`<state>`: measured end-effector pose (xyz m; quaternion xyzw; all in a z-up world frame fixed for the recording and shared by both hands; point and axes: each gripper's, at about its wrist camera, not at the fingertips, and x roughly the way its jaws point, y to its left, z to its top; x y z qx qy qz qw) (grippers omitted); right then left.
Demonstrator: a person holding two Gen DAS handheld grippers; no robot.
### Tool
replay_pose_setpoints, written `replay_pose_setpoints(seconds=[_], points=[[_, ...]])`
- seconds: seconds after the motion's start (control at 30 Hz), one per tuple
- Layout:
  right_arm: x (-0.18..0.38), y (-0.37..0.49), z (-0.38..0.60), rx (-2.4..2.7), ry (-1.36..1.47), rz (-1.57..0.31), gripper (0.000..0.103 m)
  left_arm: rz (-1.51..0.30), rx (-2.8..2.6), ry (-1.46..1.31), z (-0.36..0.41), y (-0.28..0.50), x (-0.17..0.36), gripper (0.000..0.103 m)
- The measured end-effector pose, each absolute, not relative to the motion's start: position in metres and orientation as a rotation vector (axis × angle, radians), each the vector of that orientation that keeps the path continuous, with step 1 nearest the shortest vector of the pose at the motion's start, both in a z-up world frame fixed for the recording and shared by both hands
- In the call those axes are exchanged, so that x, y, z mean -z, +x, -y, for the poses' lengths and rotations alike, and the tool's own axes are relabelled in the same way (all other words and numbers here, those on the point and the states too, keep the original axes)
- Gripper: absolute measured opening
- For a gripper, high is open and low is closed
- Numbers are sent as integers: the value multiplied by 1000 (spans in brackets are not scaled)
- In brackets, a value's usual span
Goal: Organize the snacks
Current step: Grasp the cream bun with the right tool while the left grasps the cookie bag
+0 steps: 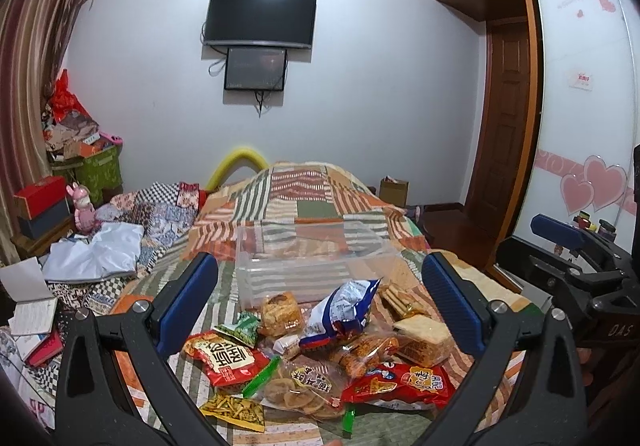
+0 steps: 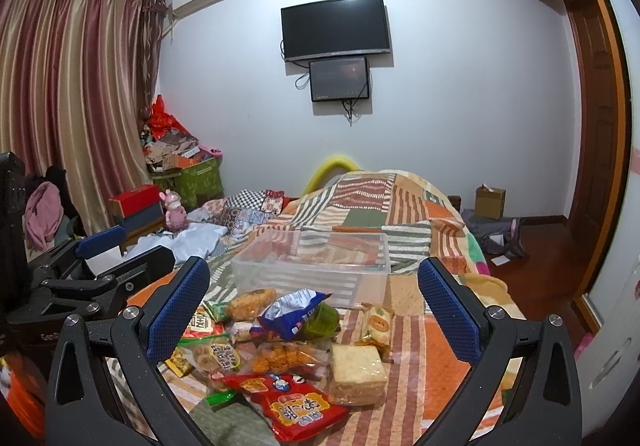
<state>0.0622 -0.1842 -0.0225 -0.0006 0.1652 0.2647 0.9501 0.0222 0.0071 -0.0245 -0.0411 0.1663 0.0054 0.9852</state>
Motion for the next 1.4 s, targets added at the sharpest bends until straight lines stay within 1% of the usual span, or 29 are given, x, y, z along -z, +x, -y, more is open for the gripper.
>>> replay_pose_setpoints(seconds=[0.17,0.37,0.43,0.47,0.5,0.57,0.67,0.73,0.83,1.0,1.03,1.07,1.1,1.13,1.2,1.23,1.27,1.3,1.33,1.4], points=[[33,79,185,-545,4,-386,103,-379,-2,-86,-10,44,38,103],[52,106,192,-525,-3,-460,103,-488,1,-88,-17,77,59,103],[57,115,194,-511,-8,-480,103,-531,3,-91,-21,88,66,96],[61,122,196,-501,-12,-498,103,-546,-1,-85,-23,94,69,90],[64,127,197,-492,-15,-511,103,-570,-11,-73,-25,102,73,88],[73,140,200,-475,-21,-544,103,-599,-25,-72,-30,116,80,88],[85,157,203,-475,-26,-603,101,-660,-45,-67,-41,134,91,84],[94,166,203,-486,-26,-645,96,-705,-47,-86,-50,147,99,82],[108,179,202,-500,-24,-719,89,-769,-42,-124,-59,162,112,76],[124,187,196,-518,-44,-791,88,-854,-27,-150,-63,181,130,73],[126,187,195,-521,-49,-796,88,-868,-22,-154,-62,184,134,72],[127,188,193,-517,-57,-800,88,-879,-13,-169,-61,188,137,68],[128,191,191,-518,-60,-806,85,-893,-7,-178,-60,191,141,67],[130,194,190,-524,-62,-821,79,-907,5,-192,-59,194,144,66],[133,205,187,-532,-66,-856,74,-929,21,-216,-60,199,148,62],[136,210,185,-532,-72,-874,68,-936,31,-229,-60,201,150,61],[141,215,185,-531,-83,-899,64,-944,38,-232,-60,203,151,58],[144,219,184,-531,-88,-920,56,-952,46,-237,-60,204,152,56],[147,223,184,-533,-88,-938,54,-960,49,-235,-60,205,154,55],[153,229,186,-545,-70,-979,54,-969,49,-225,-59,207,157,53]])
